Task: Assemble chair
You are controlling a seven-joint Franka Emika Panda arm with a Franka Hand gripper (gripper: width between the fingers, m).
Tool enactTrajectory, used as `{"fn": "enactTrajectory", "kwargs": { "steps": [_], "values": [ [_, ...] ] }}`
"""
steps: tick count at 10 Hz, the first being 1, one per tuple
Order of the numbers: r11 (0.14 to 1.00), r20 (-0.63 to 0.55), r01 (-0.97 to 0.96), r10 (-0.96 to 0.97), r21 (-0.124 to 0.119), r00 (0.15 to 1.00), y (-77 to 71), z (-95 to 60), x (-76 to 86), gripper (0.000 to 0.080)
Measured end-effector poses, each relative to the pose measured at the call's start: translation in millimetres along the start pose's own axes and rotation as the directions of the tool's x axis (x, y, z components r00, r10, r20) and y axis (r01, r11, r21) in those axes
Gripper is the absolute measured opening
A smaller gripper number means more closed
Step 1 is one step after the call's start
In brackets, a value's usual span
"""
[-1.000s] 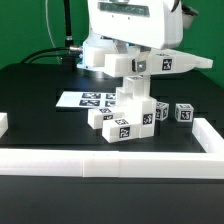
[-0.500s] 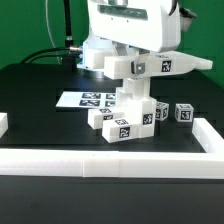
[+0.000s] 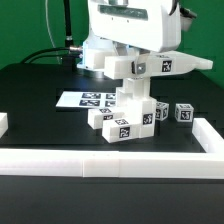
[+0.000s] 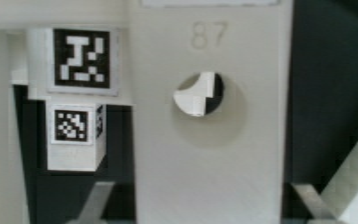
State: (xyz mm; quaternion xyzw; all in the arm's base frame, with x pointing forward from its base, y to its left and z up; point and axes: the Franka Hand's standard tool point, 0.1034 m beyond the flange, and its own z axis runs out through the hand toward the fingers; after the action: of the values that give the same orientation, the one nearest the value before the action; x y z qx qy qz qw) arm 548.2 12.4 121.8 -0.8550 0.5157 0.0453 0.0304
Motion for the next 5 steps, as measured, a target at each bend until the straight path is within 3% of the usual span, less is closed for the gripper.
{"fn": "enactTrajectory", "kwargs": {
  "steps": [3, 5],
  "values": [
    [0.999, 0.012, -0.044, 0.044, 0.030, 0.999, -2.0, 0.9, -2.1, 0.0284],
    [0.999, 0.012, -0.041, 0.040, 0.030, 0.999, -2.3, 0.9, -1.9, 0.0284]
  ]
}}
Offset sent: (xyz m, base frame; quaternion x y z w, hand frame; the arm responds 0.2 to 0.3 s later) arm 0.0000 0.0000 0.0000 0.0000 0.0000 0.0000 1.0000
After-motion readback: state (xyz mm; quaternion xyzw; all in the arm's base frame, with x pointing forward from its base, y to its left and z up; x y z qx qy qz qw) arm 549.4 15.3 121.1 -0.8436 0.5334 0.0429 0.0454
